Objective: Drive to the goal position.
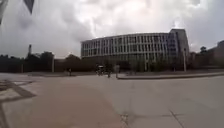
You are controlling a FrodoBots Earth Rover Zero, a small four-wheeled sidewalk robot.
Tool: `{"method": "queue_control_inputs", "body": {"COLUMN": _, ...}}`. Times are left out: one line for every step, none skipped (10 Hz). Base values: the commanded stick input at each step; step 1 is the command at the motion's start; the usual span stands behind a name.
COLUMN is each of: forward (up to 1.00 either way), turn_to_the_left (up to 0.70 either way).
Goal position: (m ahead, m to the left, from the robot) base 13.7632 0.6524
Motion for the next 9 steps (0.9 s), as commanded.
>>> {"method": "queue_control_inputs", "body": {"forward": 0.00, "turn_to_the_left": 0.00}}
{"method": "queue_control_inputs", "body": {"forward": 0.00, "turn_to_the_left": 0.00}}
{"method": "queue_control_inputs", "body": {"forward": 0.00, "turn_to_the_left": 0.00}}
{"method": "queue_control_inputs", "body": {"forward": 0.00, "turn_to_the_left": 0.00}}
{"method": "queue_control_inputs", "body": {"forward": 0.00, "turn_to_the_left": 0.00}}
{"method": "queue_control_inputs", "body": {"forward": 0.00, "turn_to_the_left": 0.00}}
{"method": "queue_control_inputs", "body": {"forward": 0.00, "turn_to_the_left": 0.00}}
{"method": "queue_control_inputs", "body": {"forward": 0.00, "turn_to_the_left": 0.00}}
{"method": "queue_control_inputs", "body": {"forward": 0.02, "turn_to_the_left": 0.00}}
